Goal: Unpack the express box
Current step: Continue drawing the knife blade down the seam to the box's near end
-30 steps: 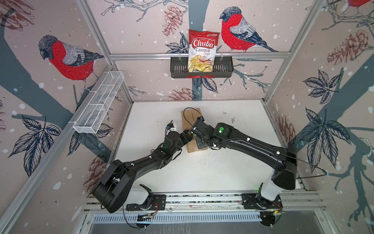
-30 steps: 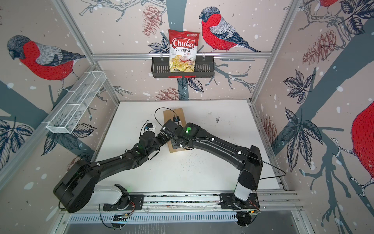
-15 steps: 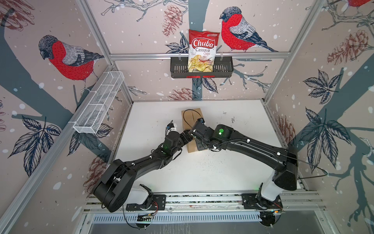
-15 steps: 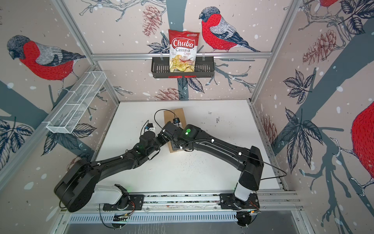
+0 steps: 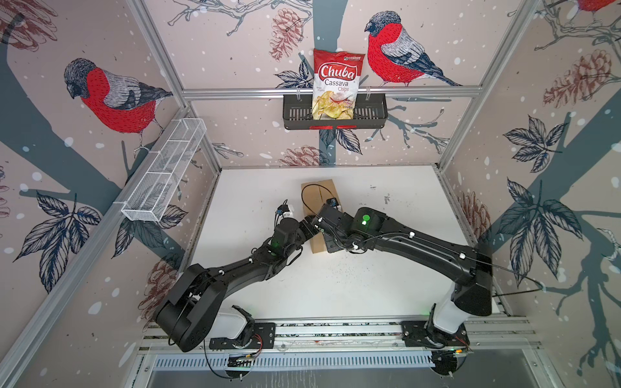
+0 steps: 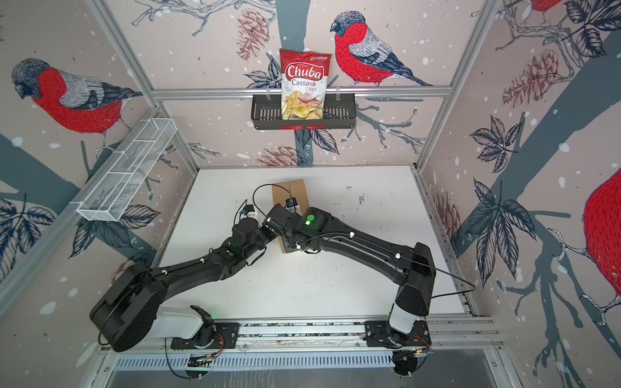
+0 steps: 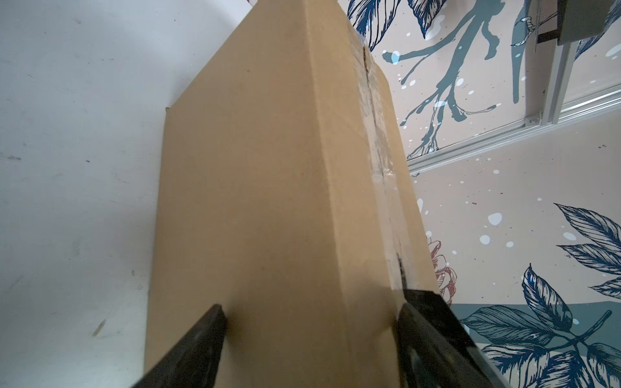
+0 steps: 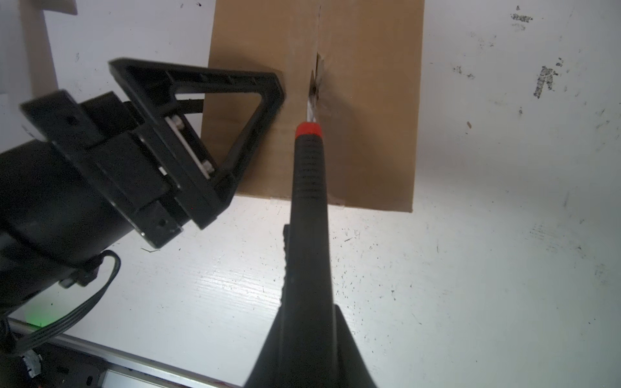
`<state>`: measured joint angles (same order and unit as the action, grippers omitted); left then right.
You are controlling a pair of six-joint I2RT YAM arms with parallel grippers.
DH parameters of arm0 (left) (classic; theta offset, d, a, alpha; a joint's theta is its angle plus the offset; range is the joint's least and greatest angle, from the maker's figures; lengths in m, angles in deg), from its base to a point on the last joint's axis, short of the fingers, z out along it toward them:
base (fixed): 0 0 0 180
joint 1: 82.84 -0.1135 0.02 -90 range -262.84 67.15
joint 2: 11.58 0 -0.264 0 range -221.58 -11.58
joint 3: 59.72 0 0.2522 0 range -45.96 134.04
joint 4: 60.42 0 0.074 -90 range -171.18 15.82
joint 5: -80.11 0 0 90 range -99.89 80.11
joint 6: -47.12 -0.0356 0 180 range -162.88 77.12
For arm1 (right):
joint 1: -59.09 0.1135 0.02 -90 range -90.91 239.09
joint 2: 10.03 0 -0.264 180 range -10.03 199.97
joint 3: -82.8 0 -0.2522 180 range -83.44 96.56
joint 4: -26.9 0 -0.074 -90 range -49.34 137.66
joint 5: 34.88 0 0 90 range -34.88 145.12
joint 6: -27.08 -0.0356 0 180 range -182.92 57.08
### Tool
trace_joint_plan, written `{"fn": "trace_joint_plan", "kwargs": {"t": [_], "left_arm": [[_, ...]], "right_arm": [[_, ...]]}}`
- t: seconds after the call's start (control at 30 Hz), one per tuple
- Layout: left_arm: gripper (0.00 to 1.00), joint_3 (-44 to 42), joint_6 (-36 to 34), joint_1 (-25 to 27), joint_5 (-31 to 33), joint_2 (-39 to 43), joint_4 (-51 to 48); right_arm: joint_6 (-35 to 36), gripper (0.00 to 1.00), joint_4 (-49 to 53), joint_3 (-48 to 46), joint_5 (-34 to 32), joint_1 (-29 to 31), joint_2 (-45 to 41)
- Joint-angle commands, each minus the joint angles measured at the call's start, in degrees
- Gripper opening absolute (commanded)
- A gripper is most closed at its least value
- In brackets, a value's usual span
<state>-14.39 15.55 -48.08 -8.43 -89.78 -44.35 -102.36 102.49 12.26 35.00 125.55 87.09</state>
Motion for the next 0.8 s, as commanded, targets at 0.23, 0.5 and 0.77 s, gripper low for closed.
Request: {"fn": "trace_joint_plan", "kwargs": {"t": [0.23, 0.5, 0.77], "left_arm": [[0.79, -0.37, 0.36, 0.30, 1.25, -0.47, -3.34], [0.79, -0.28, 0.72, 0.56, 1.87, -1.07, -2.67], [0.79, -0.20, 0.89, 0.96, 2.70, -1.04, -2.49]], "right_arm": [[-2.52, 0.00, 5.27, 1.80, 1.40, 2.07, 0.44], [-4.56, 0.00, 7.15, 2.21, 1.31, 3.89, 0.26], [-6.73, 0.00, 8.48, 2.52, 1.58, 6.02, 0.18]]}}
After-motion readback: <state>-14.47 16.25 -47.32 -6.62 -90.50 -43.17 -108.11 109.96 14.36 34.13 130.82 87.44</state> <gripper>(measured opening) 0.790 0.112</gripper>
